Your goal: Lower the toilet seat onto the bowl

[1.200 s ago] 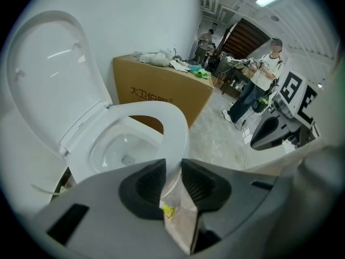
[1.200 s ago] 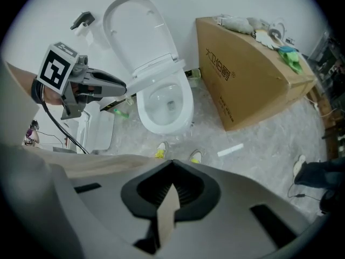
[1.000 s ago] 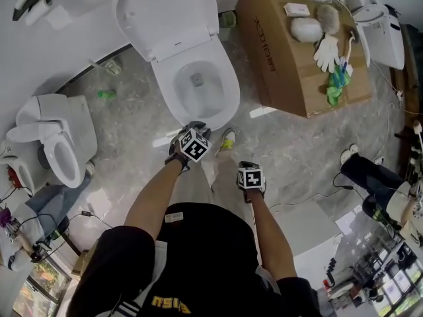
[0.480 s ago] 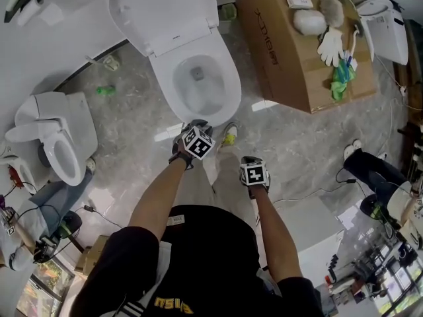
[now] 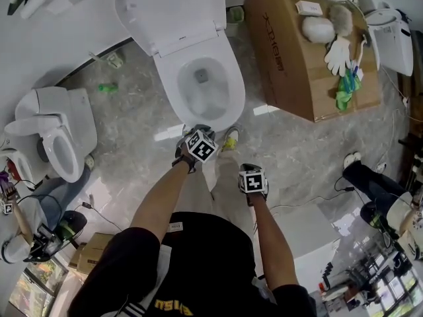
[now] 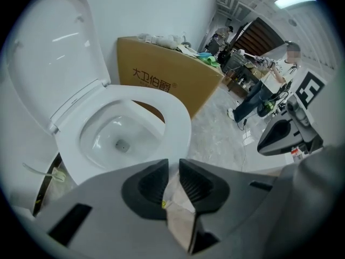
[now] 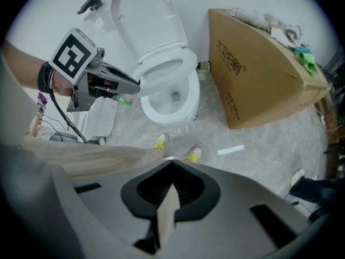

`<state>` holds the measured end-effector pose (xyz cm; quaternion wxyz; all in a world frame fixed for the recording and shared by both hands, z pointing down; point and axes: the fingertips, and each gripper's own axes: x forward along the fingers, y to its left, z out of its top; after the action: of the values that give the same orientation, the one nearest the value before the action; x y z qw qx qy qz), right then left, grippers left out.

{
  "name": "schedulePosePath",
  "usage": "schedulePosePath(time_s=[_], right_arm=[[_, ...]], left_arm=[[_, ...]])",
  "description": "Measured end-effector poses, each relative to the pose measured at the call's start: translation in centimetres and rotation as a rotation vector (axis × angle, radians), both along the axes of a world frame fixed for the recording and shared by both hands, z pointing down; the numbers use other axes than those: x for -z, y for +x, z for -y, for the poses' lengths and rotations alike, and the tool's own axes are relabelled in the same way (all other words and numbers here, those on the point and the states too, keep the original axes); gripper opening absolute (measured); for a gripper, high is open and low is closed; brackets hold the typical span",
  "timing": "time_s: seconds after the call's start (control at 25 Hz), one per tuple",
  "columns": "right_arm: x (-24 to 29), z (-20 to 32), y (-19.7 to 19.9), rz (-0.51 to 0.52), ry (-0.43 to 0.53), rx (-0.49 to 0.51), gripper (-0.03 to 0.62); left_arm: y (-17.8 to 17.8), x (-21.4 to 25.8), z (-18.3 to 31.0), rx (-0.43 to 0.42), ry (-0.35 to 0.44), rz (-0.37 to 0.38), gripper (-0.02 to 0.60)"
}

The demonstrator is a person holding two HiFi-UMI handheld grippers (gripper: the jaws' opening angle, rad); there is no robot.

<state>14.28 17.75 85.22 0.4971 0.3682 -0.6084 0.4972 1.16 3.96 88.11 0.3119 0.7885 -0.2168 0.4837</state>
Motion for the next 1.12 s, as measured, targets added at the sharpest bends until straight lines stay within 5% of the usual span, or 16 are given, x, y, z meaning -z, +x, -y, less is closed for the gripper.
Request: schedulePosePath(time_s=[1.12], right_arm=[[-4.0,-1.7,0.4,0.015,-0.053,-0.028,-0.008]], left_arm=[[0.2,-6.3,-0.8,0.009,-0.032,0.061,0.021]])
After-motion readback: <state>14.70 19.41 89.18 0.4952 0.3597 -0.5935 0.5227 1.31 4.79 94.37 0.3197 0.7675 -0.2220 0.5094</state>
